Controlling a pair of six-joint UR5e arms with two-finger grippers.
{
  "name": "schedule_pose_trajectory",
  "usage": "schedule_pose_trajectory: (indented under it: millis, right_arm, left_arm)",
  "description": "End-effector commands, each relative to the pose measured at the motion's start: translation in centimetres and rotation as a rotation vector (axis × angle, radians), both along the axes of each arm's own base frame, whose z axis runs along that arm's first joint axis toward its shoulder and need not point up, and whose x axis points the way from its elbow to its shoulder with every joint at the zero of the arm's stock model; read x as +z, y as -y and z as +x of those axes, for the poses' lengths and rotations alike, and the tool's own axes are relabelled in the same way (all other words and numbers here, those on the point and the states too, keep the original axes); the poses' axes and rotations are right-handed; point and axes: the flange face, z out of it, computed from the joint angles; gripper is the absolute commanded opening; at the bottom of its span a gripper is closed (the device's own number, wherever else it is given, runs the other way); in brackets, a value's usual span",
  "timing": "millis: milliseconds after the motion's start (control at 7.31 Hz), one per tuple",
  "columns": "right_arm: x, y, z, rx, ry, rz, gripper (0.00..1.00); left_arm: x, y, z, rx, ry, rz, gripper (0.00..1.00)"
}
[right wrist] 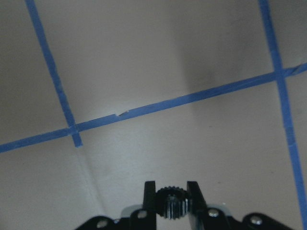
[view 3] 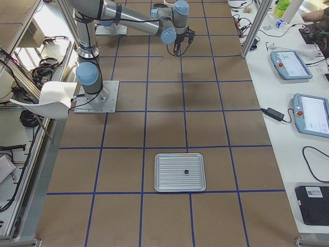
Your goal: Place bearing gear from tray to pile
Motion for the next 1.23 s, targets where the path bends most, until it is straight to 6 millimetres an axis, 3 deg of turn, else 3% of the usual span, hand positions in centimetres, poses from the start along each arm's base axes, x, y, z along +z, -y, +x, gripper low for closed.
schedule_pose_trajectory:
  millis: [0, 137, 274, 684, 1094]
  right_arm:
    - [-4.4, -2.5, 7.2, -0.008, 0.010, -0.018, 0.00]
    - [-6.3, -3.2, 9.7, -0.028, 0.019, -0.035, 0.00]
    - [-6.7, -4.3, 11.4, -0.032, 0.028, -0.044, 0.00]
    - [-7.6, -6.2, 14.0, 0.011, 0.061, -0.015, 0.00]
    - [-9.8, -5.8, 14.5, 0.016, 0.064, -0.020, 0.00]
  left_arm:
    - [0.0, 0.0, 0.0, 0.000, 0.000, 0.000, 1.00]
    - [0.0, 0.0, 0.0, 0.000, 0.000, 0.000, 1.00]
    - [0.0, 0.0, 0.0, 0.000, 0.000, 0.001, 1.00]
    - [0.0, 0.0, 0.1, 0.002, 0.000, 0.000, 1.00]
    - [0.0, 0.0, 0.1, 0.002, 0.000, 0.000, 1.00]
